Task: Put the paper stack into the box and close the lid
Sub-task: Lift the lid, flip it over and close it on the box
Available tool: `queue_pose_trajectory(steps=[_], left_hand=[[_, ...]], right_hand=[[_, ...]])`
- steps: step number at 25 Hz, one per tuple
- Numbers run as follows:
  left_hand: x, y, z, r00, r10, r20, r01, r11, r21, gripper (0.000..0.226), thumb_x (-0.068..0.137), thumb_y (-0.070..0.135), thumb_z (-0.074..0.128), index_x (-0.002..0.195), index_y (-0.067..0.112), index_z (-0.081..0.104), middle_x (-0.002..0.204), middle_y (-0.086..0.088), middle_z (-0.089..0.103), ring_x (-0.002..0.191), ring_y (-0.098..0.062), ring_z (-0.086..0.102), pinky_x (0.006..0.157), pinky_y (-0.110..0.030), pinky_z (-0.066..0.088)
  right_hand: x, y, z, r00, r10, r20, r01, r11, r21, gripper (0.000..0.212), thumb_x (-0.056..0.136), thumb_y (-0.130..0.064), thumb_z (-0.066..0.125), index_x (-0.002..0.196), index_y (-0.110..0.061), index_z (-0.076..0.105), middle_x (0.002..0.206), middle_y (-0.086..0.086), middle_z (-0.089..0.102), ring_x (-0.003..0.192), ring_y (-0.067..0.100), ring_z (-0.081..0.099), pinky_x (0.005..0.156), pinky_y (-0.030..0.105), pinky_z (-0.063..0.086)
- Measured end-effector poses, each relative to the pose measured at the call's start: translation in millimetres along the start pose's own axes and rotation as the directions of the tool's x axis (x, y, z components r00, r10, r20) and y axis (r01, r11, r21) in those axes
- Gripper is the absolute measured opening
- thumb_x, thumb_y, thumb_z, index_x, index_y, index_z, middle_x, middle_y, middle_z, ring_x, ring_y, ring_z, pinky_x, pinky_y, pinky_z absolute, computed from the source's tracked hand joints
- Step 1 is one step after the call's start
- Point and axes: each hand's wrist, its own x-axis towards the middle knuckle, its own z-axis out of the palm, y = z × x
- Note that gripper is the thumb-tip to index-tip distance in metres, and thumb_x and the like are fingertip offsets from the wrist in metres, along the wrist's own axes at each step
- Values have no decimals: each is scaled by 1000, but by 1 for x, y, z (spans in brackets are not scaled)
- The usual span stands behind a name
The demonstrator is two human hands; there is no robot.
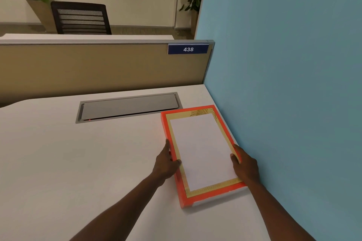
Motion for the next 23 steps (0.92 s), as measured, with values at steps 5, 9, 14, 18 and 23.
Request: queue_pose_trajectory(steps=[5,9,14,18,23], left_hand=[[-1,-11,2,997,55,-47,-57,998,-35,90,96,10,66,166,28,12,132,12,51,122,-21,57,107,-51,52],[-2,-19,10,987,67,-148,-74,996,-44,78,95,10,68,162,25,31,135,5,60,112,-21,62,102,-51,57],[-5,-21,13,955,137,-262,-122,990,72,74,91,15,74,157,15,41,148,-7,59,131,-32,60,108,-52,53],[-15,-24,18,935,185,-302,-167,982,86,65,93,18,72,153,14,48,146,-7,62,128,-29,65,105,-45,55],[-15,-19,7,957,173,-232,-154,983,98,66,96,20,70,156,15,44,152,-7,58,128,-27,65,105,-44,55]], right_hand=[[-6,-2,2,1000,-19,-21,18,998,-56,49,102,-35,50,148,-21,47,125,11,71,113,31,67,96,42,54],[-11,-4,3,999,-18,-33,16,997,-69,48,103,-34,48,149,-21,46,122,12,71,111,31,67,94,42,55],[-12,-7,1,998,-13,-54,5,988,-155,46,101,-35,50,144,-19,52,135,16,60,123,33,57,96,45,53],[-17,-5,4,998,-46,-47,35,977,-209,49,100,-39,51,144,-18,52,139,13,57,123,31,56,94,43,54],[-15,-12,-2,999,-29,-37,16,949,-314,53,99,-46,47,145,-19,50,145,13,52,131,30,51,102,42,49]])
